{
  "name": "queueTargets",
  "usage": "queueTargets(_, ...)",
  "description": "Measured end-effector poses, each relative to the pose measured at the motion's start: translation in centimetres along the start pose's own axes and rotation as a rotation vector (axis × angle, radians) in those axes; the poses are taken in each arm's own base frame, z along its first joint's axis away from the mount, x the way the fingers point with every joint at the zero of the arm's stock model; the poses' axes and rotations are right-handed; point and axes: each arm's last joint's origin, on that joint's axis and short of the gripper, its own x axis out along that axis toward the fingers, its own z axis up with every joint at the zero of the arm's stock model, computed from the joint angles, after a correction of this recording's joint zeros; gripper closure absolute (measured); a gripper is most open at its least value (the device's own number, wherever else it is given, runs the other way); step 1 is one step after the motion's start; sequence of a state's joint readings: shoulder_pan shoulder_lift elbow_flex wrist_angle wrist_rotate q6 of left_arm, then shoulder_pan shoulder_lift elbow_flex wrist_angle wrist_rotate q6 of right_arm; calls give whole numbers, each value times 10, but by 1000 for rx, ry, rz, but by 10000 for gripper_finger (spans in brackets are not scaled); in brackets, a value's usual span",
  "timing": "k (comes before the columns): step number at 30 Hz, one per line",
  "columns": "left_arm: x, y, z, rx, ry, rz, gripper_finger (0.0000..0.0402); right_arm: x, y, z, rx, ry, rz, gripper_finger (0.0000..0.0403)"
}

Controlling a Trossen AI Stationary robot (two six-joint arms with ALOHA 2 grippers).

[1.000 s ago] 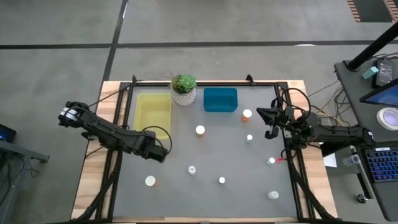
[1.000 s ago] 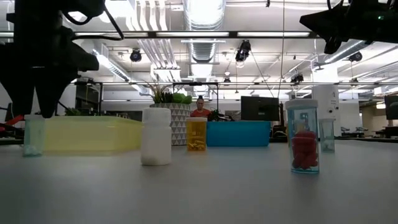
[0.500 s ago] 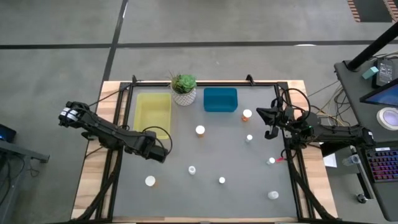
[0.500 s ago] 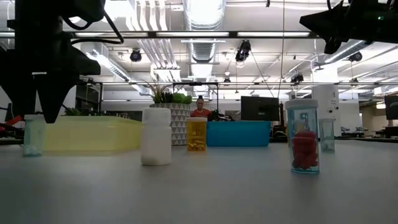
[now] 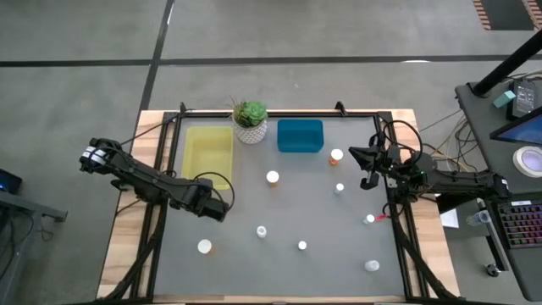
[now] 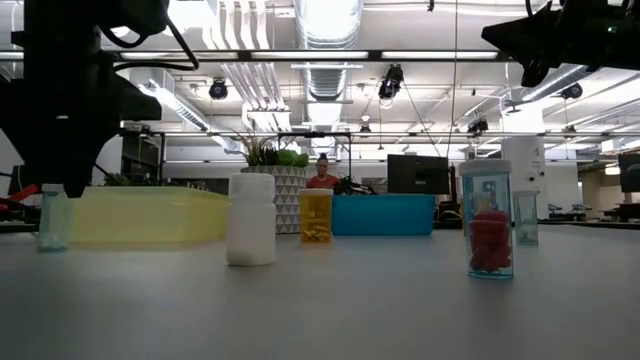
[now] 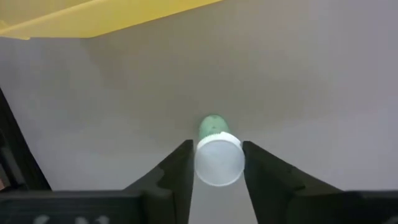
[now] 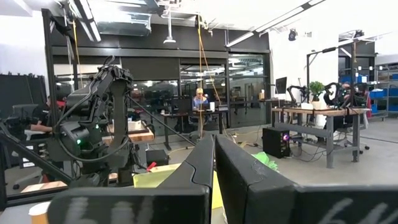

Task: Pick and place medicine bottles into bin by pill shape (circle, oval)
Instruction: Put the blue tablet bottle into the yellow bin

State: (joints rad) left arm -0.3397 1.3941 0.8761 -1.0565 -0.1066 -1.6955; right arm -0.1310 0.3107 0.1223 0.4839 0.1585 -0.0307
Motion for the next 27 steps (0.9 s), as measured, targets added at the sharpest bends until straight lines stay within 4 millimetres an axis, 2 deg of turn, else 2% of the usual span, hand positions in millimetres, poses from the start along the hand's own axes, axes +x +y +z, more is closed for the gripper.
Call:
queueTargets(3, 0, 0, 0, 0, 0, -1, 313, 0, 0, 0, 0, 0, 0, 394)
queueTargets(10, -3, -1, 0, -2, 6, -8, 305, 0, 0, 0, -9, 3, 0, 394)
queueTargets(16, -28, -18, 9, 41, 57, -110, 306, 0, 0, -1, -10, 8, -1, 394)
queueTargets(22, -64, -34, 42, 157, 21, -233, 307, 0, 0, -1, -16, 9, -1, 394)
queueTargets(27, -79, -30, 86, 241, -36, -228, 307, 0, 0, -1, -16, 9, -1, 394)
